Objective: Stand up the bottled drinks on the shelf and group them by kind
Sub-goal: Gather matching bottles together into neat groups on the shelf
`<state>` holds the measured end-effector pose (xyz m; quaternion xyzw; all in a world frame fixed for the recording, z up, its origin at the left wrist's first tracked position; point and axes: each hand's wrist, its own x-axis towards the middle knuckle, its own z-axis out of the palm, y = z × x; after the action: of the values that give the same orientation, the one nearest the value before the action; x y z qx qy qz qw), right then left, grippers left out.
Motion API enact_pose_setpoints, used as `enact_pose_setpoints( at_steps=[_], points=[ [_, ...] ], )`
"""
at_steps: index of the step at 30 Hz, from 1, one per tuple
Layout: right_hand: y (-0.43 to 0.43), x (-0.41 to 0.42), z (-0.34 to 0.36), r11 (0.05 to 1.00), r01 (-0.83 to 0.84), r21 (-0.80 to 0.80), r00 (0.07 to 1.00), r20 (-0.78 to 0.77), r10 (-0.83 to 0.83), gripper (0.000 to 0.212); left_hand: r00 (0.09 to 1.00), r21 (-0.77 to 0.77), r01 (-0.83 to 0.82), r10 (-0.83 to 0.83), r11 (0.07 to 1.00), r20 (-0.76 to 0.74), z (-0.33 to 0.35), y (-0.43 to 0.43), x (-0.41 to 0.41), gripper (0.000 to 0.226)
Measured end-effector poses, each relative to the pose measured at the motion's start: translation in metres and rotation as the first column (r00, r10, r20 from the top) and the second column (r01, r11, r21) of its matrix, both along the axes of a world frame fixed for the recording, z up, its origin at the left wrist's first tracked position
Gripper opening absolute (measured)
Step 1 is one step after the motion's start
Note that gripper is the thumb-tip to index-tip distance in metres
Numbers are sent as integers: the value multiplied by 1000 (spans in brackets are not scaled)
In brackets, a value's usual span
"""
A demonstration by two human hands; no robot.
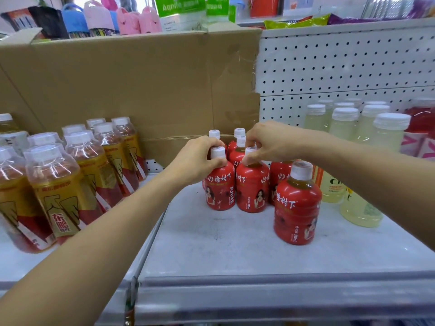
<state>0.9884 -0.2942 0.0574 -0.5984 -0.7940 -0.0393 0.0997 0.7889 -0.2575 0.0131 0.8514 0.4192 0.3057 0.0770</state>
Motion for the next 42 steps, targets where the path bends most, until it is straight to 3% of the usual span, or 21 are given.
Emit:
enact_pose_setpoints(
  at_steps=[4,6,9,11,13,15,16,19,22,28,33,37,40,42],
  points=[
    [0,-4,-2,1000,7,0,1000,-16,-7,41,999,10,-48,48,999,-14,-3,0,1,28],
    [-6,-2,0,1000,2,6,1000,-31,-2,42,995,15,-94,94,995,-20,-6,-2,2,38],
    [-25,12,6,996,-2,93,964,-263,27,35,977,238,-187,156,953,143,-13,-24,10,43],
    [-35,27,5,981,15,192,879,-470,79,23,947,308,-122,18,944,321,-20,-53,26,32],
    [-37,43,-2,983,43,180,813,-579,70,18,930,92,66,-94,994,355,-29,-82,49,38],
    [-35,54,-15,998,36,42,802,-598,-4,22,940,-185,211,-147,960,306,-43,-98,75,62],
    [-32,58,-22,999,25,-45,799,-599,-47,27,942,-244,237,-161,940,294,-49,-102,88,72],
    [-28,63,-41,990,3,-141,751,-653,-95,39,927,-272,244,-142,931,348,-60,-105,108,76],
    [-28,66,-52,998,44,-50,721,-689,-67,30,913,-269,251,-134,930,386,-62,-107,89,69],
    [-59,69,-55,997,-24,-78,707,-707,-39,21,914,-346,236,-86,908,397,-56,-98,-4,59],
    [-78,35,-65,996,-87,-20,578,-815,34,19,893,-378,263,-75,888,445,-57,-82,-19,63],
    [-90,17,-83,998,-58,-37,456,-890,-6,40,894,-383,204,-13,901,447,-78,-80,-22,90],
    [-96,1,-110,984,166,-67,507,-850,-143,78,917,-316,83,52,945,396,-91,-79,-22,96],
    [-97,-8,-122,964,264,-33,527,-832,-173,85,915,-297,79,49,952,401,-95,-77,-21,89]
  ],
)
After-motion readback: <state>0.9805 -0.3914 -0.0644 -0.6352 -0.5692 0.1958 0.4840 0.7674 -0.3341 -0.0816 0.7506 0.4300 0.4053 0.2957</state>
